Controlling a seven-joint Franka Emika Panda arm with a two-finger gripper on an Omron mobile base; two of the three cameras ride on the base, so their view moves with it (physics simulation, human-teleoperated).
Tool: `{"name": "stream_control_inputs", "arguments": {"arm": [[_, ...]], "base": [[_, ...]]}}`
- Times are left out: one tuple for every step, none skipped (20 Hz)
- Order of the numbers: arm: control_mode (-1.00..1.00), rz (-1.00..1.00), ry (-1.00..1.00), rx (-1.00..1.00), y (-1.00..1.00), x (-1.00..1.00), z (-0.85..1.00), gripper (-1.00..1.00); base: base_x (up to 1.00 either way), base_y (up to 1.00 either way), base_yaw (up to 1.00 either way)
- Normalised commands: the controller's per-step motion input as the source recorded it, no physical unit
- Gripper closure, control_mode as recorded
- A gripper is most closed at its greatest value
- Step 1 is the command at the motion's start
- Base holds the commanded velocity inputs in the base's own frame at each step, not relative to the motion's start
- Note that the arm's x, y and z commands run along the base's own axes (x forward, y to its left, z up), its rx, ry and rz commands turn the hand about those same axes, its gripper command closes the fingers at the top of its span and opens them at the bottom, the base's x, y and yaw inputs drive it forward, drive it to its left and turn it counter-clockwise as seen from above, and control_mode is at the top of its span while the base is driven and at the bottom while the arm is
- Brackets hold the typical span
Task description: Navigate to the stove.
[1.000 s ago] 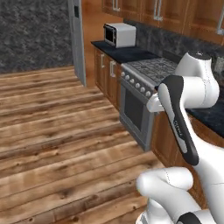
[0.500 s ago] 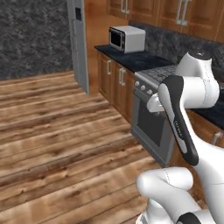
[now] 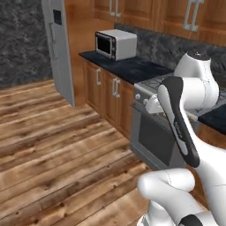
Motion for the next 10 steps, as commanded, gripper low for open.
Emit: {"name": "stream_control_inputs", "arguments": {"arm": [[1.0, 0.0, 0.0, 0.0, 0.0, 0.0, 0.0, -1.0], [1.0, 0.0, 0.0, 0.0, 0.0, 0.0, 0.0, -1.0], [1.0, 0.0, 0.0, 0.0, 0.0, 0.0, 0.0, -1.0], [1.0, 0.0, 0.0, 0.0, 0.0, 0.0, 0.0, -1.0], [1.0, 0.0, 0.0, 0.0, 0.0, 0.0, 0.0, -1.0], [1.0, 0.0, 0.0, 0.0, 0.0, 0.0, 0.0, -1.0], [1.0, 0.0, 0.0, 0.0, 0.0, 0.0, 0.0, -1.0], [1.0, 0.0, 0.0, 0.0, 0.0, 0.0, 0.0, -1.0], [1.0, 0.0, 0.0, 0.0, 0.0, 0.0, 0.0, -1.0], [1.0, 0.0, 0.0, 0.0, 0.0, 0.0, 0.0, -1.0]], "base": [[0.81, 0.03, -0.71], [0.72, 0.04, -0.73], [0.66, 0.06, -0.75], [0.58, 0.07, -0.78], [0.57, 0.09, -0.78], [0.55, 0.12, -0.79], [0.61, 0.19, -0.77], [0.6, 0.2, -0.77], [0.61, 0.24, -0.77], [0.61, 0.28, -0.77]]}}
